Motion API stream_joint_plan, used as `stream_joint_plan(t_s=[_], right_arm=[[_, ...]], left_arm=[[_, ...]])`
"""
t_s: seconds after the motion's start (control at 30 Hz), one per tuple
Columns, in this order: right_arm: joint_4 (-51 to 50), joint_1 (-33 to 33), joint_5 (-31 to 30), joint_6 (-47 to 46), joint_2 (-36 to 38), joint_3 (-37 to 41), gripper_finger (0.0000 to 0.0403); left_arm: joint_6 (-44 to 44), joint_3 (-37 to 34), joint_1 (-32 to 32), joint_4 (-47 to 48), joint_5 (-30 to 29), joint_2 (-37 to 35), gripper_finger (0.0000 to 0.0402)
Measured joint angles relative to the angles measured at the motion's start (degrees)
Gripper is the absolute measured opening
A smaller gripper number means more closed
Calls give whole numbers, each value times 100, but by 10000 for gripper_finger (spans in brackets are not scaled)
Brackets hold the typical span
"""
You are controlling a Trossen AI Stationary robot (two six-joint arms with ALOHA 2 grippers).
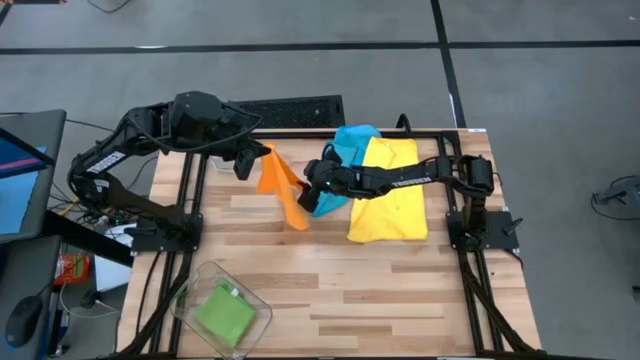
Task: Fold microfiber towels
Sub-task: Fold the orange microfiber towel
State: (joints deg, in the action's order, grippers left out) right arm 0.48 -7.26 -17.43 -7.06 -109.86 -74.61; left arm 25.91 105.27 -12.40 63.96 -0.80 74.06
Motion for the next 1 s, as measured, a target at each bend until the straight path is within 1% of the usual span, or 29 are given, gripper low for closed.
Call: stream_joint_plan(t_s=[0.1, 0.27, 0.37, 0.47, 0.57, 0.67, 0.73, 0.83, 0.93, 1.0], right_arm=[[93, -51, 398, 107, -2, 55, 228], [175, -43, 410, 123, -4, 216, 220], [298, -46, 404, 240, -6, 347, 203], [307, -87, 468, 271, -7, 372, 156], [346, -130, 717, 482, -7, 372, 86], [335, -149, 748, 733, -7, 372, 23], [301, -152, 775, 760, 11, 372, 14], [56, -198, 846, 714, 259, 350, 9], [-739, -201, 845, 726, 804, 298, 9], [-1252, -154, 843, 737, 1303, 271, 9]], left_arm=[[0, 0, 0, 0, 0, 0, 0], [16, 0, 0, -2, 0, 0, 0], [27, 0, 0, -36, -2, 0, 0], [68, 0, 0, -57, -4, 0, 0], [71, 0, 0, -62, -4, 0, 0], [74, 0, 0, -63, -2, 0, 0], [76, 0, 0, -66, -4, 0, 0], [79, 0, 0, -57, -4, -2, 0], [74, 0, 0, 139, 1, -69, 0], [79, 4, 0, 424, 93, -98, 0]])
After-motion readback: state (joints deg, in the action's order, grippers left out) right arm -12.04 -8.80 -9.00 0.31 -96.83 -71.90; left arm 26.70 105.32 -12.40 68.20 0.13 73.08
